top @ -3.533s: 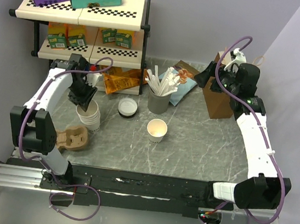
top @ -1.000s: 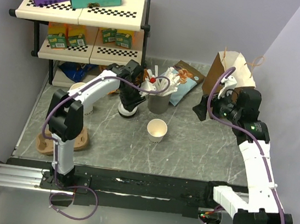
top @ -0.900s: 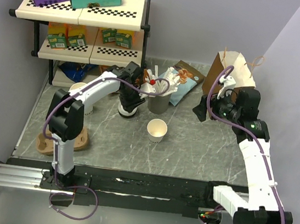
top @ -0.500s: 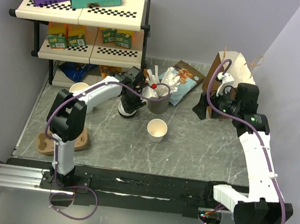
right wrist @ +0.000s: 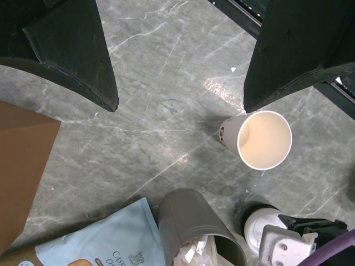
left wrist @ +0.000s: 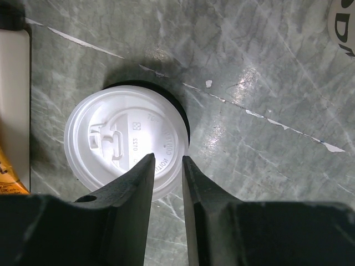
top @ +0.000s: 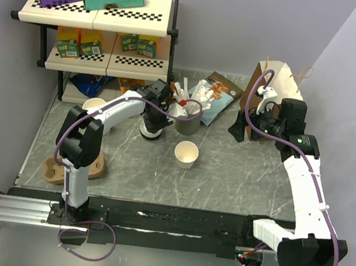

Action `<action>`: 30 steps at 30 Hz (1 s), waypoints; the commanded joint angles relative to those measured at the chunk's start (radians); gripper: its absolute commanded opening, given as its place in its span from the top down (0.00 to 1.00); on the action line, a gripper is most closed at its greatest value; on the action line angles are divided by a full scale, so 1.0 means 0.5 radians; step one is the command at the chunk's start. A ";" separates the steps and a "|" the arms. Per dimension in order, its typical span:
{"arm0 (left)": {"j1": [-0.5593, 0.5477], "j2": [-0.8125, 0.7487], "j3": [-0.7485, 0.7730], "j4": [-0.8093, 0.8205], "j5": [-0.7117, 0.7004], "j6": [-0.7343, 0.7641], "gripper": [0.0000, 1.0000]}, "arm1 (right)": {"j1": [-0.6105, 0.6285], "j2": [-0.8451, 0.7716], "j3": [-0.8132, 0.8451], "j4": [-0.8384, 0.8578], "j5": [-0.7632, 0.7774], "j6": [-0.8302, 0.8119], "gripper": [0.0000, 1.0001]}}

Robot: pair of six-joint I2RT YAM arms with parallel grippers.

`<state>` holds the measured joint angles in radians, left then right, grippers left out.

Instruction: Pack the takeout coffee

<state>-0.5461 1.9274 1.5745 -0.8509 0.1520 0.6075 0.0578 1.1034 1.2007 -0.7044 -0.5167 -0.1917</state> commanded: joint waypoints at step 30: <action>-0.025 0.032 -0.004 -0.075 -0.003 -0.006 0.82 | -0.014 0.057 0.087 0.050 -0.028 0.037 0.00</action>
<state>-0.5514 1.9457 1.5578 -0.8799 0.1516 0.6079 0.0578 1.1297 1.2007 -0.7029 -0.5179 -0.1802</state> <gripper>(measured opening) 0.194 0.994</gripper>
